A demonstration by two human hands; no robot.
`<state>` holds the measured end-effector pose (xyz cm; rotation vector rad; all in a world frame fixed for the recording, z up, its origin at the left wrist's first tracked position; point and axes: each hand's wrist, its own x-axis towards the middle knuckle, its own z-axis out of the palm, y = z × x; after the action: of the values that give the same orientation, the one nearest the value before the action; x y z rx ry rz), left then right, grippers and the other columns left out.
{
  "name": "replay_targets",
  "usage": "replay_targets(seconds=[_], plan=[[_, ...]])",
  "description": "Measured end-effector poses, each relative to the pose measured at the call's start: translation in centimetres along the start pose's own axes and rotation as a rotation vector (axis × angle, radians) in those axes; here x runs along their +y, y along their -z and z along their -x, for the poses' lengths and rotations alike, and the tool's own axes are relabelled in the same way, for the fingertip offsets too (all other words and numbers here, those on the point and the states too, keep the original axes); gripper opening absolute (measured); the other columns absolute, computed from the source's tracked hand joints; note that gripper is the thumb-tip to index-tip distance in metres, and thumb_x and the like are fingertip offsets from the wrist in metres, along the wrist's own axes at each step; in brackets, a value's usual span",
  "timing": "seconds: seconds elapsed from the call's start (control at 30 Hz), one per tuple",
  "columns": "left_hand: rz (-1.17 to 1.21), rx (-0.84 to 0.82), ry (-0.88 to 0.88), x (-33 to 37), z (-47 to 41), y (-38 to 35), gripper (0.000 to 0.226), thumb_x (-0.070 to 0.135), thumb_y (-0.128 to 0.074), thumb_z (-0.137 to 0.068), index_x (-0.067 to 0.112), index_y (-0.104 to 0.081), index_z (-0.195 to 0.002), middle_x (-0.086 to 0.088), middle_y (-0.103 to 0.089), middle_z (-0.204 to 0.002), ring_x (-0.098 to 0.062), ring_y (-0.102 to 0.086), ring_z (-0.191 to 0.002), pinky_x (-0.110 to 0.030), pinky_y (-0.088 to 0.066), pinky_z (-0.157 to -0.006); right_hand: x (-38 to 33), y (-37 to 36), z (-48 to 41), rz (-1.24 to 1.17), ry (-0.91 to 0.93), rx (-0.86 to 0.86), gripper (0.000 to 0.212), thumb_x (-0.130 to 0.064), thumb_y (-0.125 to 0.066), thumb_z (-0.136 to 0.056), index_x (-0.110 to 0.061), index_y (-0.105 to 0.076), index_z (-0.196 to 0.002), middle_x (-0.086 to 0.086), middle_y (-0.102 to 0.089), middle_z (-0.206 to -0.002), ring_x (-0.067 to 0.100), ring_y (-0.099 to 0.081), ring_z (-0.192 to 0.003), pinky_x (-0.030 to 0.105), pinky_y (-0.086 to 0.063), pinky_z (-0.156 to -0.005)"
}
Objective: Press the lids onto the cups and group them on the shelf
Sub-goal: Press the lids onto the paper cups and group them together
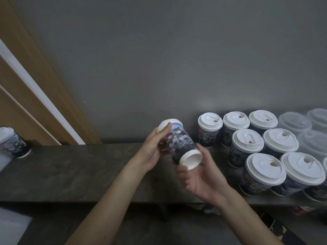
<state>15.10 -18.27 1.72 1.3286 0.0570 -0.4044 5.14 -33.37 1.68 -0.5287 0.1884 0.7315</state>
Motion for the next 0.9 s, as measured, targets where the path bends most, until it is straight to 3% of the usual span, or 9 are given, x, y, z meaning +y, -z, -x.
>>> replay_targets(seconds=[0.1,0.2,0.3,0.4,0.47,0.57,0.63,0.77,0.9], plan=[[0.204,-0.122,0.084,0.6,0.9,-0.5,0.059,0.042,-0.072,-0.083,0.002,-0.066,-0.125,-0.018,-0.07,-0.117,-0.028,-0.068,-0.104,-0.035,-0.058,-0.087,0.3,0.0,0.2,-0.127,-0.013,-0.181,0.072,-0.056,-0.06,-0.093,0.008,-0.058,-0.123,0.015,-0.058,-0.078,0.025,-0.063,-0.066,0.033,-0.056,-0.058],[0.099,-0.037,0.02,0.3,0.4,-0.5,0.073,0.046,-0.083,-0.07,0.003,-0.067,-0.127,-0.022,-0.07,-0.12,-0.032,-0.068,-0.106,-0.044,-0.055,-0.098,0.7,0.0,-0.2,0.169,0.062,0.002,0.068,-0.063,-0.047,-0.09,-0.001,-0.064,-0.112,0.015,-0.06,-0.077,0.023,-0.064,-0.061,0.034,-0.059,-0.051],[-0.069,-0.005,-0.021,0.4,0.1,0.0,0.06,0.044,-0.079,-0.073,0.012,-0.068,-0.124,-0.02,-0.071,-0.121,-0.033,-0.068,-0.109,-0.047,-0.051,-0.099,0.4,-0.1,0.2,0.241,0.108,0.154,0.064,-0.063,-0.052,-0.083,-0.004,-0.062,-0.104,0.012,-0.054,-0.069,0.02,-0.06,-0.054,0.03,-0.057,-0.046],[-0.071,-0.103,0.085,0.5,0.3,0.3,0.053,0.041,-0.071,-0.086,0.006,-0.066,-0.126,-0.021,-0.071,-0.119,-0.028,-0.069,-0.101,-0.032,-0.056,-0.076,0.1,-0.1,0.4,-0.01,0.006,0.008,0.058,-0.052,-0.075,-0.082,0.0,-0.069,-0.107,0.012,-0.058,-0.085,0.02,-0.064,-0.062,0.028,-0.059,-0.055],[-0.09,-0.109,0.224,0.4,0.8,-0.4,0.038,0.043,-0.062,-0.094,0.008,-0.072,-0.105,-0.011,-0.075,-0.087,-0.016,-0.07,-0.07,-0.019,-0.049,-0.051,-0.1,-0.6,0.4,-0.164,-0.036,-0.075,0.057,-0.044,-0.078,-0.08,0.004,-0.068,-0.11,0.015,-0.062,-0.086,0.024,-0.067,-0.065,0.032,-0.062,-0.059],[-0.041,-0.087,0.395,-0.1,1.3,-1.0,0.034,0.043,-0.056,-0.097,0.016,-0.069,-0.079,0.0,-0.065,-0.061,-0.011,-0.061,-0.047,-0.015,-0.042,-0.039,-0.4,-1.4,0.3,-0.269,-0.068,-0.089,0.052,-0.045,-0.068,-0.086,0.003,-0.065,-0.106,0.015,-0.062,-0.077,0.025,-0.066,-0.062,0.035,-0.062,-0.052],[-0.072,-0.028,0.369,0.0,0.9,-0.8,0.031,0.044,-0.06,-0.094,0.018,-0.071,-0.081,-0.002,-0.067,-0.068,-0.013,-0.061,-0.053,-0.017,-0.044,-0.043,-0.5,-1.3,0.1,-0.08,-0.068,-0.009,0.06,-0.057,-0.058,-0.087,0.001,-0.066,-0.104,0.015,-0.064,-0.078,0.025,-0.069,-0.063,0.033,-0.061,-0.052],[-0.246,0.159,0.012,-0.1,0.3,0.4,0.028,0.034,-0.077,-0.086,0.016,-0.073,-0.107,-0.009,-0.076,-0.101,-0.013,-0.07,-0.078,-0.023,-0.051,-0.061,-0.1,-0.1,-0.4,0.484,0.089,0.303,0.069,-0.062,-0.053,-0.086,0.001,-0.066,-0.112,0.017,-0.069,-0.081,0.029,-0.071,-0.067,0.037,-0.061,-0.054],[-0.024,-0.001,-0.093,0.5,0.6,0.8,0.052,0.038,-0.078,-0.084,0.016,-0.064,-0.129,-0.007,-0.074,-0.114,-0.018,-0.07,-0.099,-0.029,-0.057,-0.078,-0.9,0.4,0.1,0.323,0.1,0.164,0.061,-0.057,-0.05,-0.087,-0.002,-0.063,-0.112,0.018,-0.061,-0.076,0.023,-0.062,-0.055,0.032,-0.058,-0.047]])
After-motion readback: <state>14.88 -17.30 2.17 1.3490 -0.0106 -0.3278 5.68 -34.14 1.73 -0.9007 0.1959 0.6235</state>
